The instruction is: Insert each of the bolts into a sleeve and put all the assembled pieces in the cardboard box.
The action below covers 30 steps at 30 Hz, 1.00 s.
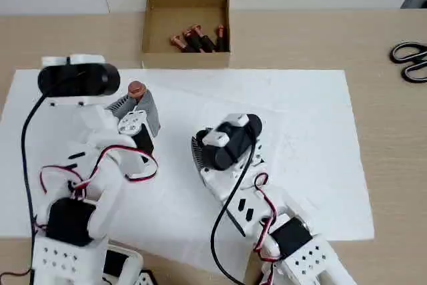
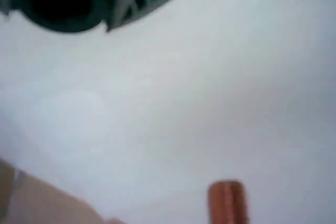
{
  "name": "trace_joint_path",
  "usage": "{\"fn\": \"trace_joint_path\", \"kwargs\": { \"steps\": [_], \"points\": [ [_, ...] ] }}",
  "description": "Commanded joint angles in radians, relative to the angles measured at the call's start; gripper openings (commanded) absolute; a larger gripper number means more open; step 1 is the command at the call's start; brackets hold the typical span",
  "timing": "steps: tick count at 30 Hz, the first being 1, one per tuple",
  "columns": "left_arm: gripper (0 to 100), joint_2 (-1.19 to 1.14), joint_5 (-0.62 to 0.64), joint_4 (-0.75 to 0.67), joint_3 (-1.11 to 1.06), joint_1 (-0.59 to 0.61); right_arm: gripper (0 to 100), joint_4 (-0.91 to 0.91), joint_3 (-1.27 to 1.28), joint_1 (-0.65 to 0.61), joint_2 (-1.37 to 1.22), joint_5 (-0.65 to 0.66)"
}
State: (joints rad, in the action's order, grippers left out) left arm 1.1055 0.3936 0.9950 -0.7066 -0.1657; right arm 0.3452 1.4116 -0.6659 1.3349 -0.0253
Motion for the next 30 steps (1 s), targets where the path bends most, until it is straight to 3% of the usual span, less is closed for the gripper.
{"fn": "trace_joint_path", "kwargs": {
  "steps": [1, 13, 30],
  "points": [
    [1, 0.048, 0.025, -0.037, -0.005, -0.028, 1.0, -0.042, 0.015, -0.013, 0.035, 0.005],
    [1, 0.057, 0.08, -0.037, -0.067, -0.186, 1.0, -0.048, 0.048, -0.082, 0.042, 0.005],
    [1, 0.058, 0.075, -0.107, -0.182, -0.232, 1.0, -0.048, 0.044, -0.082, 0.042, 0.003]
  ]
}}
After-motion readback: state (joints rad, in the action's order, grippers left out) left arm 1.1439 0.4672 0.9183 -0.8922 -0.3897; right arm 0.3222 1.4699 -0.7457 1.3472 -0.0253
